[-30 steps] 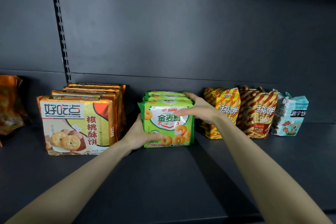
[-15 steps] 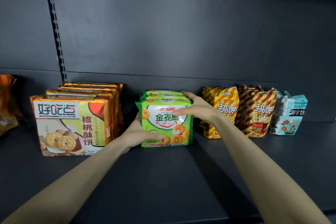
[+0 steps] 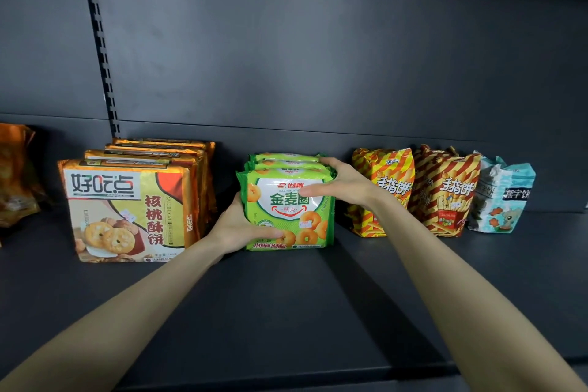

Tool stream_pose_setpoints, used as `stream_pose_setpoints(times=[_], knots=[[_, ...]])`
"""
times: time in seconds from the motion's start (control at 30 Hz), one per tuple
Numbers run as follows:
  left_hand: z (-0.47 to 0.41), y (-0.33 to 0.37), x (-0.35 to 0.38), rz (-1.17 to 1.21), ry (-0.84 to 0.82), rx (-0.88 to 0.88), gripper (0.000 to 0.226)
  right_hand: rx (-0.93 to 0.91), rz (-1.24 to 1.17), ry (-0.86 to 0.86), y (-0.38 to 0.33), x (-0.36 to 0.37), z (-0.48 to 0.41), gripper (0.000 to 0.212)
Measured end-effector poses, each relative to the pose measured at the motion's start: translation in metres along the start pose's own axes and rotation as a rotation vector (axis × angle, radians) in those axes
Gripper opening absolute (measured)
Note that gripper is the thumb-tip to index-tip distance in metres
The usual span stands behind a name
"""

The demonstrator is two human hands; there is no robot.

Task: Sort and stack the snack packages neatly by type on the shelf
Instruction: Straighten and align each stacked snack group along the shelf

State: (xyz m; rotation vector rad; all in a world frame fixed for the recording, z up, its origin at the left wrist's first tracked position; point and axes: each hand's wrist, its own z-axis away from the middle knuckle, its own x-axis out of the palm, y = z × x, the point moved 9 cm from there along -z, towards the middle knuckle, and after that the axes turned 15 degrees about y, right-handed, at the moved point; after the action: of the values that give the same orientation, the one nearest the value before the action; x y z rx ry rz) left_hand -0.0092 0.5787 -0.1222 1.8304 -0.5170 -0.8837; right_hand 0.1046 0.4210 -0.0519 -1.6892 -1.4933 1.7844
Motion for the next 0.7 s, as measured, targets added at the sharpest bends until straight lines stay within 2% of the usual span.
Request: stream_pose_setpoints(times=[0.2,0.33,0.5,0.7], knots=[[0.024,0.013,-0.015,-0.258,0.104,0.045,0.07,-0.056,0.244,0.085,-0.017,-0.009,0.019,0.111],[0.04,0.027,-0.033,-0.461,0.19,0.109,0.054,-0.164,0.401,0.128,-0.036,-0.019,0.036,0.078],[0.066,0.054,-0.048,-0.645,0.204,0.266,0.04,-0.265,0.498,0.145,-0.051,-0.026,0.059,0.071],[0.095,0.112,-0.069,-0.842,0.224,0.493,0.045,-0.374,0.576,0.198,-0.085,-0.04,0.089,0.058]])
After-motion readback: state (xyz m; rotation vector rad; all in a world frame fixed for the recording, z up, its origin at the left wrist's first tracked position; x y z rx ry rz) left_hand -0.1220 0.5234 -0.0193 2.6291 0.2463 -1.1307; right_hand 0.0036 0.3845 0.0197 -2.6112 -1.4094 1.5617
